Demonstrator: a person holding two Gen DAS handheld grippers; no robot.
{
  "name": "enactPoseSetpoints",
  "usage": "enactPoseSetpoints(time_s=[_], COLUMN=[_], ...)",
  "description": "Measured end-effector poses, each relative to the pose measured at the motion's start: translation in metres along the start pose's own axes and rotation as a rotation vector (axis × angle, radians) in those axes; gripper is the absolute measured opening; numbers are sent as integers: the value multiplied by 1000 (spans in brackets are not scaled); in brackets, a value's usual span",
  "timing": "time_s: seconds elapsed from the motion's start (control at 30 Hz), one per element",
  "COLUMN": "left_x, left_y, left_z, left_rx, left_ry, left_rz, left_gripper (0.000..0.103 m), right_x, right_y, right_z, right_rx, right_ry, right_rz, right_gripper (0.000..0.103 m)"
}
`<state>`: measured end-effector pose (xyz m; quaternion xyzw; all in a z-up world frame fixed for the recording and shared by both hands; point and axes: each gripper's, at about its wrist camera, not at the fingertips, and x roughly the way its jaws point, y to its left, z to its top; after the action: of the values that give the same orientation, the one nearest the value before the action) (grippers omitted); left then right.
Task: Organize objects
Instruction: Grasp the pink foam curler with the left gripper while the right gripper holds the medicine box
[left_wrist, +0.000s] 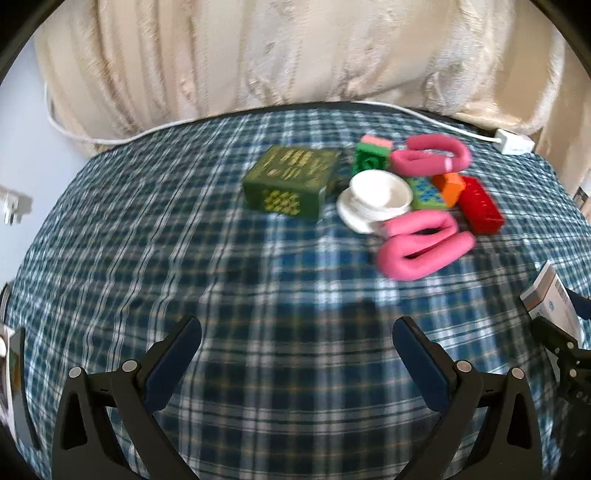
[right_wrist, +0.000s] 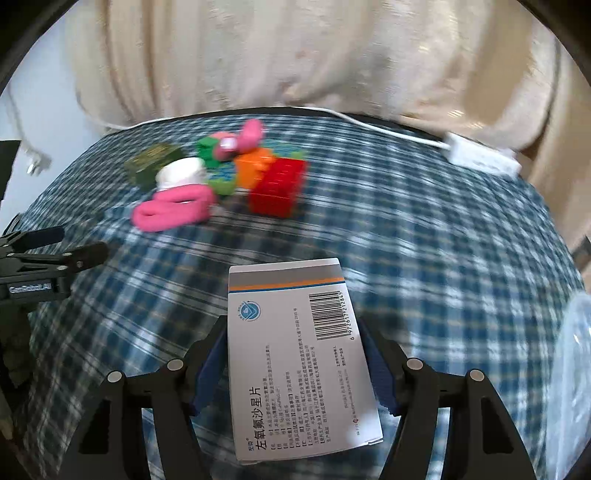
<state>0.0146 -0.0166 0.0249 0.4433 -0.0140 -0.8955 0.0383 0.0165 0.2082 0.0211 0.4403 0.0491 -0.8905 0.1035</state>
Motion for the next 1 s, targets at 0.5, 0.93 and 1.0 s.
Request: enactPoseSetpoints(time_s=[0.5,0.93,1.0], left_x=[19,36,32], left_y=[-56,-76,-83], left_z=[35,34,31], left_rx=[151,170,190], left_ry=[-2,57,59], left_rz=[-65,-179,-216], left_gripper=[100,98,98], right_x=[-4,-4,-4], right_y=[-13,-12,-13], right_z=[-9,-10,-10], right_rx=[23,30,32], right_ry=[-6,-8,-9], right_rz=[-13,7,9], right_gripper=[71,75,75])
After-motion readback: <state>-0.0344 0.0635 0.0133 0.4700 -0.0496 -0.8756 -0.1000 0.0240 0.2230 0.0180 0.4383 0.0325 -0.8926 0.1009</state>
